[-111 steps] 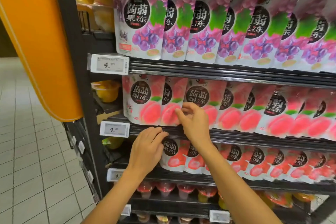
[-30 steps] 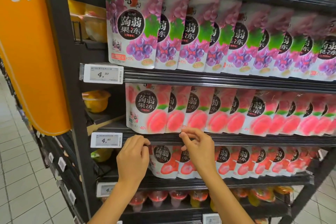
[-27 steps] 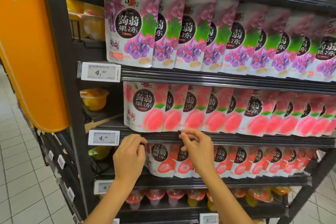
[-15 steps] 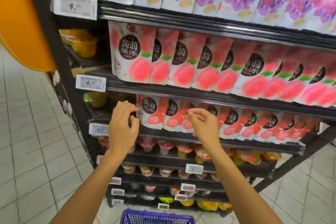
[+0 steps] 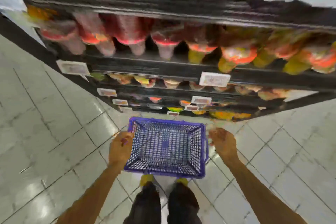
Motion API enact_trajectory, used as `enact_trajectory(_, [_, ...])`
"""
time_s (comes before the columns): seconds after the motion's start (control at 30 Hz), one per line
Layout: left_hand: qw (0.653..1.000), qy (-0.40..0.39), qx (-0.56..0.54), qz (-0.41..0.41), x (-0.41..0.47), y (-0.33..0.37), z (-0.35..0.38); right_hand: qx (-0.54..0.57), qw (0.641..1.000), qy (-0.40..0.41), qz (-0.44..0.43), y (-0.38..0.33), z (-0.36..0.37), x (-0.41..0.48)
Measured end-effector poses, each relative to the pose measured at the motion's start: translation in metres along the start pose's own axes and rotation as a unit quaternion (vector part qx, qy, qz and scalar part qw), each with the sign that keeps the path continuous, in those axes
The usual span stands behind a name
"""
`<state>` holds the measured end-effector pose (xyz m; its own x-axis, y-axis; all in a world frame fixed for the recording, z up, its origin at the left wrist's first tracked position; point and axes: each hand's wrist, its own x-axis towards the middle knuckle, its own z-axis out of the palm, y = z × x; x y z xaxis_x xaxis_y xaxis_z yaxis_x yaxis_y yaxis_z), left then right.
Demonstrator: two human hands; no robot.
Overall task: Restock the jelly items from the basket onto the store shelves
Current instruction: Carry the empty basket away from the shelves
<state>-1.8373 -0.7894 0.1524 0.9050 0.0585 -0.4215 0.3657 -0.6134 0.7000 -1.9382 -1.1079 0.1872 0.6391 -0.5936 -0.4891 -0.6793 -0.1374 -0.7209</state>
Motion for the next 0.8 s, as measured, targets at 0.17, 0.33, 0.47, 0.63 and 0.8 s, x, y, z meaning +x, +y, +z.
enact_trajectory(0.17, [0.991, -0.016, 0.054, -0.125, 0.069, -0.136, 0.069, -0.046, 0.991, -0.001, 0.126, 0.151, 0.058, 0.073])
enact_trajectory(0.33, [0.975, 0.02, 0.08, -0.204, 0.136, -0.242, 0.115, -0.1, 0.979, 0.061, 0.164, 0.241, 0.115, 0.128])
enact_trajectory(0.47, [0.967, 0.023, 0.056, -0.246, 0.16, -0.289, 0.139, -0.1, 0.974, 0.118, 0.164, 0.28, 0.139, 0.154])
enact_trajectory(0.63, [0.967, 0.053, -0.01, -0.249, 0.156, -0.291, 0.138, -0.057, 0.966, 0.11, 0.229, 0.281, 0.143, 0.162])
enact_trajectory(0.8, [0.962, 0.056, -0.052, -0.263, 0.12, -0.248, 0.096, -0.074, 0.961, 0.14, 0.225, 0.232, 0.11, 0.126])
